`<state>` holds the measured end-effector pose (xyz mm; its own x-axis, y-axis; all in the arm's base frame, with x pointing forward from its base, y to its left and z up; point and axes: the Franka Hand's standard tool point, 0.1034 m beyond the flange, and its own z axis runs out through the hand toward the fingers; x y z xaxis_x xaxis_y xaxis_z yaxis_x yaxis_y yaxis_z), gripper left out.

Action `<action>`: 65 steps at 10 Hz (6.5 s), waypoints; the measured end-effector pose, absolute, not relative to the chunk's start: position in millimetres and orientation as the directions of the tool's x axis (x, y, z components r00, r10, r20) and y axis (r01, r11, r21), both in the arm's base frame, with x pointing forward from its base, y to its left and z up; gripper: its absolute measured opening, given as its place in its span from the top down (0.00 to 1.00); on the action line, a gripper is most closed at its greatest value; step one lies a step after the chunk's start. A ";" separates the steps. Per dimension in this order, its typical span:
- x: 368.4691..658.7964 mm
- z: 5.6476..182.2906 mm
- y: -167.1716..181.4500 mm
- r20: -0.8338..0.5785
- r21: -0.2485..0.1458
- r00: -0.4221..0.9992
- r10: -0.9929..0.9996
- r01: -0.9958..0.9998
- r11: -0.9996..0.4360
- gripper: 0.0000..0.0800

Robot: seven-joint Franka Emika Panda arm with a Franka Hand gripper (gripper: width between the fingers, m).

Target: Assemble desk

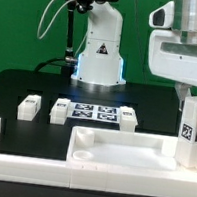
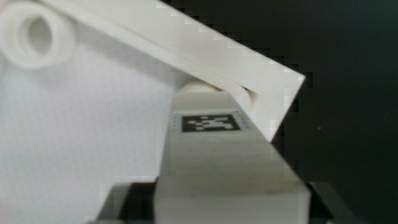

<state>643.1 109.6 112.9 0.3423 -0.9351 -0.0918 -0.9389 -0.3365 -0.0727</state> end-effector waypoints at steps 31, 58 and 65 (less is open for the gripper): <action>636.8 110.3 114.6 -0.013 -0.142 0.613 -0.790 -0.783 -0.606 0.37; 641.7 105.9 107.1 -0.108 -0.082 0.365 -0.925 -0.930 -0.358 0.64; 640.9 102.0 111.9 0.027 -0.146 0.893 -0.449 -0.441 -0.885 0.19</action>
Offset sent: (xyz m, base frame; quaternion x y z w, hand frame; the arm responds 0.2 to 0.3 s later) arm 0.0004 -0.0007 0.0089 -0.0772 -0.0661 -0.4352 0.8946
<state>640.9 111.9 102.0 0.8929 -0.4495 0.0275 -0.4413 -0.8855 -0.1456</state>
